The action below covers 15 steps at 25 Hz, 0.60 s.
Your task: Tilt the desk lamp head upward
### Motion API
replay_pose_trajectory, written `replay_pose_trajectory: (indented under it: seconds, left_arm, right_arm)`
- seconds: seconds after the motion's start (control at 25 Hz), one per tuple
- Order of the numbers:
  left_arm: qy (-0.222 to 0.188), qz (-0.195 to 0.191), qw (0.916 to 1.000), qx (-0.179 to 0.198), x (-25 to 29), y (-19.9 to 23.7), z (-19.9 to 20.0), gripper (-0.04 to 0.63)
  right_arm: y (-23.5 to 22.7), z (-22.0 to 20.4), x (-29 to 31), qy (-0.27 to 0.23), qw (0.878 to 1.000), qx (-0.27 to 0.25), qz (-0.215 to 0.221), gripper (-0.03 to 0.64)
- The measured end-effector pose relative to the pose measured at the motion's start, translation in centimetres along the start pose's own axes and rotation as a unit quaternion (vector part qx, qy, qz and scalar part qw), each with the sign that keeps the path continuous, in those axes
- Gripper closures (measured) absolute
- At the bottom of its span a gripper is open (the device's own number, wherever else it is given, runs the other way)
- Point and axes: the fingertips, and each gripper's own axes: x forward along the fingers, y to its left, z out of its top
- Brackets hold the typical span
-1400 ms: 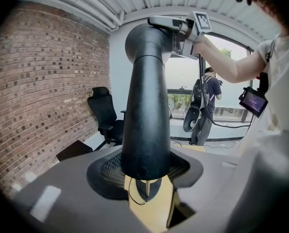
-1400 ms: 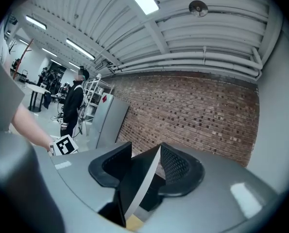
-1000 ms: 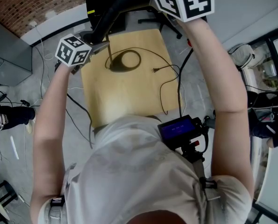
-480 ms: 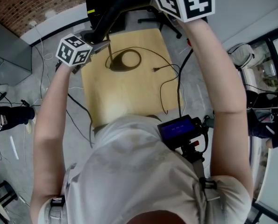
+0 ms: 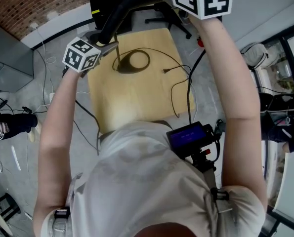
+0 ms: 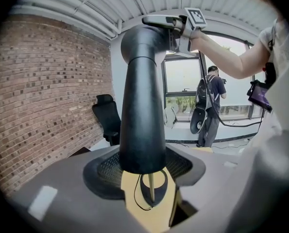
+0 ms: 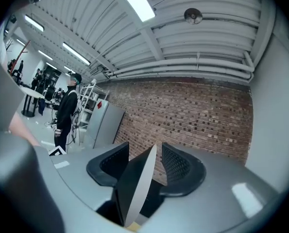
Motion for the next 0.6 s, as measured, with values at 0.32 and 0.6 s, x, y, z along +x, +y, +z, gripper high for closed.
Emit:
replay_pose_trajectory:
  seconds: [0.32, 0.6]
  left_arm:
    - [-0.102, 0.038, 0.992, -0.064, -4.0, 0.2, -0.3, 0.357]
    - [-0.16, 0.062, 0.9791, -0.109, -7.9, 0.0, -1.6, 0.421]
  right_arm:
    - [-0.4, 0.8, -6.5, -0.078, 0.995, 0.027, -0.053, 0.4]
    - [1.5, -3.1, -11.2, -0.082, 0.99, 0.086, -0.081, 0.517]
